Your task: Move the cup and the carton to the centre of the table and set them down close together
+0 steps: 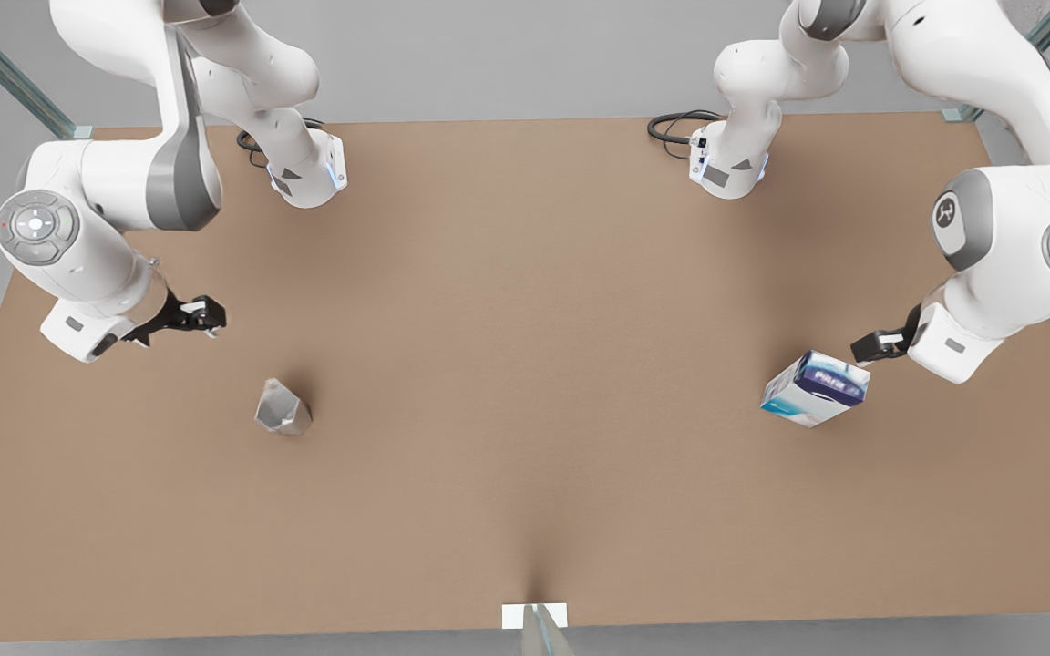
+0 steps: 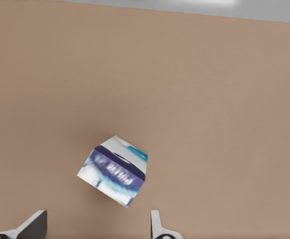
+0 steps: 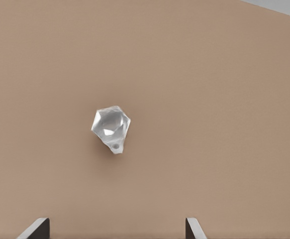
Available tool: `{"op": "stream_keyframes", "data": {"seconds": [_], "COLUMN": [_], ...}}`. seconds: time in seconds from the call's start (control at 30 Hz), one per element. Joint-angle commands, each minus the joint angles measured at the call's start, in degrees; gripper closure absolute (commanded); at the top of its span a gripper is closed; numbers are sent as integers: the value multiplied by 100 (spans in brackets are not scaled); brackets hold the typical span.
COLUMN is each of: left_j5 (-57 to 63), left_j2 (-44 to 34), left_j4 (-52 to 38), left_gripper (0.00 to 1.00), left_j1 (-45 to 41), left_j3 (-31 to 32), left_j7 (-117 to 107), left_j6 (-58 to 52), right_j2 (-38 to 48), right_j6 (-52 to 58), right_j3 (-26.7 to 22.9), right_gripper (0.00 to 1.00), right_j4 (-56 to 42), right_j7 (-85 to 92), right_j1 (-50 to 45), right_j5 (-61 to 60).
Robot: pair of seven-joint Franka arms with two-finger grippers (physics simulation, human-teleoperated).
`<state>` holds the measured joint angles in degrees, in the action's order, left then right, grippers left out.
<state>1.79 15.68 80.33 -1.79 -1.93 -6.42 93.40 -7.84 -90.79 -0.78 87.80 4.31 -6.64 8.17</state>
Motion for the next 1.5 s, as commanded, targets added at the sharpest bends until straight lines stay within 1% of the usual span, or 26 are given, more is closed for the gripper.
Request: {"op": "stream_keyframes", "data": {"seconds": [0.0,0.03,0.13,0.2,0.27,0.37,0.4,0.47,1.33,1.37,1.4,1.43,1.47], "left_j5": [58,49,49,14,23,-4,-12,49,58,58,58,58,58], "left_j2": [5,23,67,14,23,-21,-21,-48,32,40,40,40,40], "left_j4": [0,0,18,-18,-79,-220,-220,-395,-413,-413,-413,-413,-413], "left_gripper": [0,0,0,0,0,0,0,0,0,0,0,0,0], "left_j1": [-76,-102,-137,-120,-199,-181,-146,-173,-129,-137,-137,-137,-137], "left_j3": [-9,-9,-9,0,18,0,0,9,-44,-44,-44,-44,-44], "left_j7": [-9,-62,-62,-62,-79,-185,-185,-185,-193,-193,-193,-193,-193], "left_j6": [-23,-50,-67,-76,-76,-137,-164,-410,-436,-436,-436,-436,-436], "right_j2": [-7,-121,-1053,-1527,-1641,-1817,-1923,-2134,-2767,-2767,-2767,-2775,-2775], "right_j6": [0,0,-219,-518,-1125,-1380,-1714,-1811,-1925,-1925,-1925,-1916,-1890], "right_j3": [-1,-1,-1,-1,-1,-1,-1,-1,-1,-1,-1,-1,8], "right_gripper": [0,0,0,0,0,0,0,0,0,6,19,29,46], "right_j4": [0,0,-9,9,457,677,835,835,791,782,782,782,791], "right_j7": [0,-96,-545,-545,-782,-1239,-1248,-1248,-1222,-1204,-1178,-1160,-1160], "right_j1": [-13,-4,48,408,558,479,514,672,637,655,672,672,672], "right_j5": [0,0,-26,-44,-220,-633,-755,-879,-1187,-1187,-1187,-1195,-1230]}}
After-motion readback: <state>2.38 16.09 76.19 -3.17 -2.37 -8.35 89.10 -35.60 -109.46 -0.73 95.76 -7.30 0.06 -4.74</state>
